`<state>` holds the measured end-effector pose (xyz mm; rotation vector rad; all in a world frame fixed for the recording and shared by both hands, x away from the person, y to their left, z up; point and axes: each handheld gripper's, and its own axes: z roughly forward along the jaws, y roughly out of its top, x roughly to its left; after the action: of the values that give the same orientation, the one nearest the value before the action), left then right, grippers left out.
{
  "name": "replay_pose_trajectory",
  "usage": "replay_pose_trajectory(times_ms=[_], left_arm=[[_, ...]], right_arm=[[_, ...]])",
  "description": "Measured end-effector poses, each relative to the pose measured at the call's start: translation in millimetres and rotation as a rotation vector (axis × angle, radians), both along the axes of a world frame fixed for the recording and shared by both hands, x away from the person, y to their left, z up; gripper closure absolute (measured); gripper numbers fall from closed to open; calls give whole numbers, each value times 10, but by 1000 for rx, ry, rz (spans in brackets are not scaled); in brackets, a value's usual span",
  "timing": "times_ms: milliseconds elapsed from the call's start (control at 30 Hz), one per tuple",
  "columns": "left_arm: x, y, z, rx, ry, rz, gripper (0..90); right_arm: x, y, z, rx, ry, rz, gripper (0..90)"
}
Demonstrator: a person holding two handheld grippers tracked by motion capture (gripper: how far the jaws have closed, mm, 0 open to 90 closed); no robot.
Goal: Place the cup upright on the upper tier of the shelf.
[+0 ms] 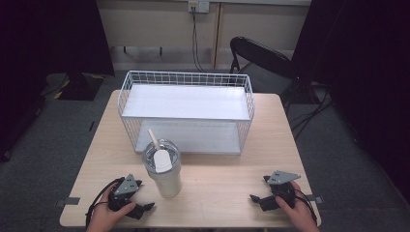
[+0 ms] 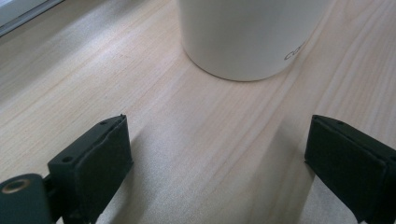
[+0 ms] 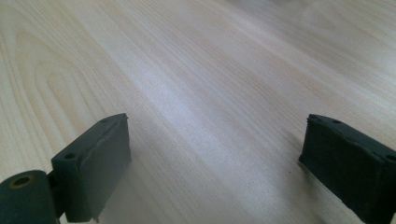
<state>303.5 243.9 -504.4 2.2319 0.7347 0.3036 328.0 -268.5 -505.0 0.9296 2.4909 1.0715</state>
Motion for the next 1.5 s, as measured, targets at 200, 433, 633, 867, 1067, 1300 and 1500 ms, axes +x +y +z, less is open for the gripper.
replay_pose_trajectory(times_ms=[200, 433, 633, 867, 1067, 1300, 1500], left_arm=[[5, -59, 11, 21, 17, 11, 25], [4, -147, 80, -40, 5, -19, 158], [12, -209, 152, -79, -2, -33, 159], [29, -219, 241, -103, 3, -34, 158], [30, -236, 317, -135, -9, -29, 158], [39, -277, 389, -167, -21, -40, 158], [56, -261, 426, -207, -28, -29, 158]], right_arm=[[0, 0, 0, 0, 0, 0, 76], [1, 0, 0, 1, -1, -1, 76], [0, 0, 0, 0, 0, 0, 76], [0, 0, 0, 0, 0, 0, 76], [0, 0, 0, 0, 0, 0, 76], [0, 0, 0, 0, 0, 0, 76], [0, 0, 0, 0, 0, 0, 76]])
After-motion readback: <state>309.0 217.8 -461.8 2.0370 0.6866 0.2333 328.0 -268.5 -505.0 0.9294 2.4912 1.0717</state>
